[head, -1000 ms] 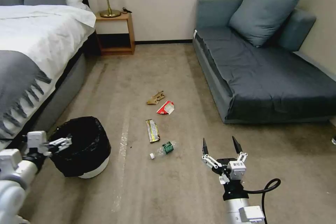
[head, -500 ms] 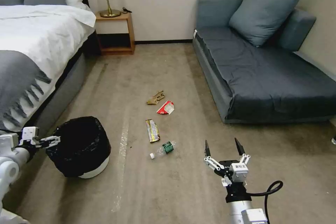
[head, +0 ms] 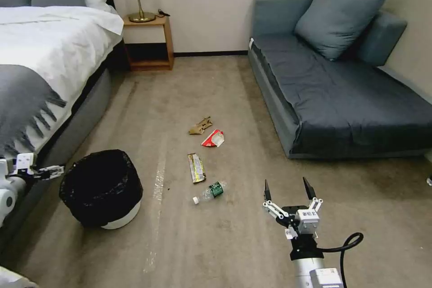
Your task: Pick up the trash bin, then pick up the garbage on the floor and place it into the trash bin.
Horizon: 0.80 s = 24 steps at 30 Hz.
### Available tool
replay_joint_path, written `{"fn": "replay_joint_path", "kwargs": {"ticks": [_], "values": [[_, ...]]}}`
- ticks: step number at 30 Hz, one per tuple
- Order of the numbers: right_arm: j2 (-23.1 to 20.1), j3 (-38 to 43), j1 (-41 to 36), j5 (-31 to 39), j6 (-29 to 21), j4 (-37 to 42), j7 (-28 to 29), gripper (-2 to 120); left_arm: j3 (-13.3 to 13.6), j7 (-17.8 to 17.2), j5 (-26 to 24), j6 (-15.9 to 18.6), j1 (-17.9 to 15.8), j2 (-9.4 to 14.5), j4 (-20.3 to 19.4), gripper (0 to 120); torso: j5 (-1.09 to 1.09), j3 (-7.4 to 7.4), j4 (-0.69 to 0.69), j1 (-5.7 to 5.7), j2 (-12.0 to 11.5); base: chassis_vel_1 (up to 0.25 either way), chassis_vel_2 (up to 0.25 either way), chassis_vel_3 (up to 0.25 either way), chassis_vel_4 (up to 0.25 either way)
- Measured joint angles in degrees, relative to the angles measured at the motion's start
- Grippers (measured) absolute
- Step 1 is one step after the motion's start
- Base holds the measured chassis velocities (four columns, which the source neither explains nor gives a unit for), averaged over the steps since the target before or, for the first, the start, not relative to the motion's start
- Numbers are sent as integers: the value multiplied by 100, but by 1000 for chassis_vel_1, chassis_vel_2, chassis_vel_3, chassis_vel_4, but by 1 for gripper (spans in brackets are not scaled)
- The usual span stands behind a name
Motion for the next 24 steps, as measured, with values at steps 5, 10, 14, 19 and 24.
{"fn": "replay_joint_path", "kwargs": {"ticks": [5,10,14,19,24], "values": [[18,2,0,-21,-10,-18,2,100,272,89,117,84,-255,-110,198,100,-1,0,0,0,0,0,0,0,0],[17,13,-7,-23,-16,-18,3,100,415,80,50,256,-505,-195,373,100,0,0,0,0,0,0,0,0,0],[14,31,-12,-23,-20,-19,7,100,528,47,87,447,-715,-266,533,100,0,0,-1,0,0,0,0,0,0],[10,42,-15,-22,-28,-18,9,100,670,172,241,548,-890,-280,721,100,0,0,0,0,0,0,0,0,0],[23,24,-14,-36,-35,-17,10,100,783,210,328,550,-988,-309,877,100,0,0,0,0,0,0,0,0,0]]}}
